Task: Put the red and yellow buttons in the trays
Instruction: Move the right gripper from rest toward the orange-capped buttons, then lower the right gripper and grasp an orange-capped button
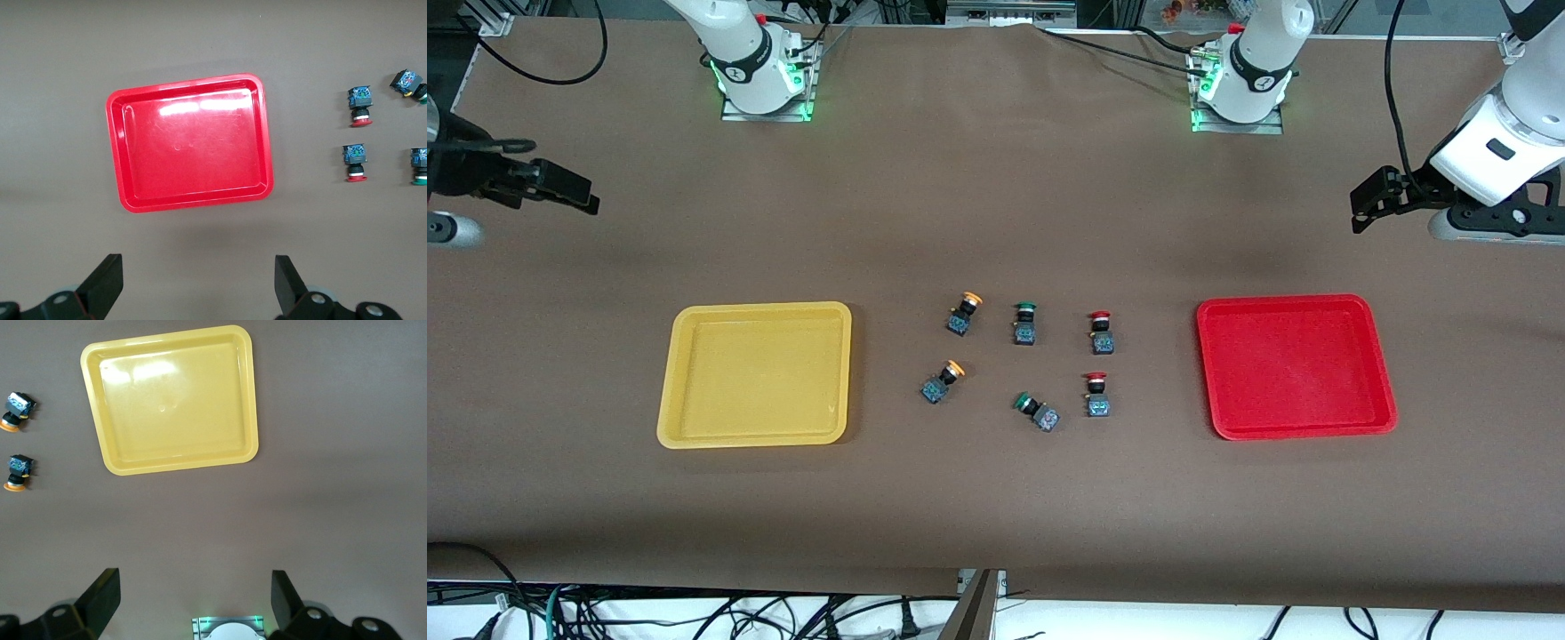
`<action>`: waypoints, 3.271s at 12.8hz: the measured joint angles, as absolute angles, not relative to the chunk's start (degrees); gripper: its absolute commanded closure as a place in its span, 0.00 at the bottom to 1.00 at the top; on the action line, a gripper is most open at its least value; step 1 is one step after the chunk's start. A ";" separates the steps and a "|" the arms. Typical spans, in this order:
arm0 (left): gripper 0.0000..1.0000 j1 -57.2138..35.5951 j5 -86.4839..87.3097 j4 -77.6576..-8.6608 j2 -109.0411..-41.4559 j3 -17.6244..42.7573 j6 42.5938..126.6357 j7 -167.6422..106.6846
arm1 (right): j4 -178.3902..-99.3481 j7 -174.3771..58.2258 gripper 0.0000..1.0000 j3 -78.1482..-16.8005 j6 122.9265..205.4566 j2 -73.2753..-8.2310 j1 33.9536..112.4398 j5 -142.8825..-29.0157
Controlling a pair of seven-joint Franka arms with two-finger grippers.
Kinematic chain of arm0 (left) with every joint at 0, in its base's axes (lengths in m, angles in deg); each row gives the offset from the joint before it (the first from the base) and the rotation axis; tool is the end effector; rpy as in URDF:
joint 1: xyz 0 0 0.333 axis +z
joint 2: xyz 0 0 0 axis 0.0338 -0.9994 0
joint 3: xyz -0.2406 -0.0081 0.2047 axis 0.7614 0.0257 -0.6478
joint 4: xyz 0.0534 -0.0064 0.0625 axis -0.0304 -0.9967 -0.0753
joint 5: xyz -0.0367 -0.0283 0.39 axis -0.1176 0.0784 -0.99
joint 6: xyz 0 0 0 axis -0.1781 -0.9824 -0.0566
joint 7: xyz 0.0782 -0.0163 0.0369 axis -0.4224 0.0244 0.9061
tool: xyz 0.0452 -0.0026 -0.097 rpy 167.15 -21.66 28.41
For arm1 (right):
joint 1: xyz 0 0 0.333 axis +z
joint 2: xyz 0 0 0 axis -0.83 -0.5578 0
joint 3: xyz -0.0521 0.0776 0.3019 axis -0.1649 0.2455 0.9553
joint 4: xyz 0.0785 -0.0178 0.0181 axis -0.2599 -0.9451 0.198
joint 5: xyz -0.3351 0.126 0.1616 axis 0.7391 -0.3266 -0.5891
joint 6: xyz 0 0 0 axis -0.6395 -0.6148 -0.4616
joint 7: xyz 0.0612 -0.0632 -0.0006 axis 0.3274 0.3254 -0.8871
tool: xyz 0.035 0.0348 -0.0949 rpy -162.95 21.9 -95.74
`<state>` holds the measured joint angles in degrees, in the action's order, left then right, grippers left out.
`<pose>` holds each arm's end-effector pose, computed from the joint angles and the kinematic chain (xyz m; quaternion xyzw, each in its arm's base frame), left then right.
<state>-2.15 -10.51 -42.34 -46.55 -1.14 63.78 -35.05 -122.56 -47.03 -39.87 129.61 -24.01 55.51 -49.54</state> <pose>0.5428 -0.0428 0.5909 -0.9995 0.0267 -0.0047 0.0186 0.5733 0.0154 0.6057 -0.9965 0.0383 0.0742 0.0018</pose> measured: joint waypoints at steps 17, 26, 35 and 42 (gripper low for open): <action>0.00 -2.15 -10.50 -42.45 -46.52 -1.11 63.78 -35.05 | -122.60 0.18 0.00 -38.51 166.20 -53.61 80.18 -49.96; 0.00 -2.15 -10.50 -42.47 -46.52 -1.11 63.78 -35.05 | -122.55 12.96 0.00 -38.60 173.36 -62.53 92.35 -49.95; 0.00 -2.15 -10.50 -42.47 -46.52 -1.11 63.78 -35.05 | -124.89 13.23 0.78 -38.89 178.98 -64.06 93.17 -49.94; 0.00 -2.15 -10.50 -42.47 -46.52 -1.11 63.78 -35.05 | -123.83 9.08 1.00 -39.91 177.14 -62.29 92.08 -49.91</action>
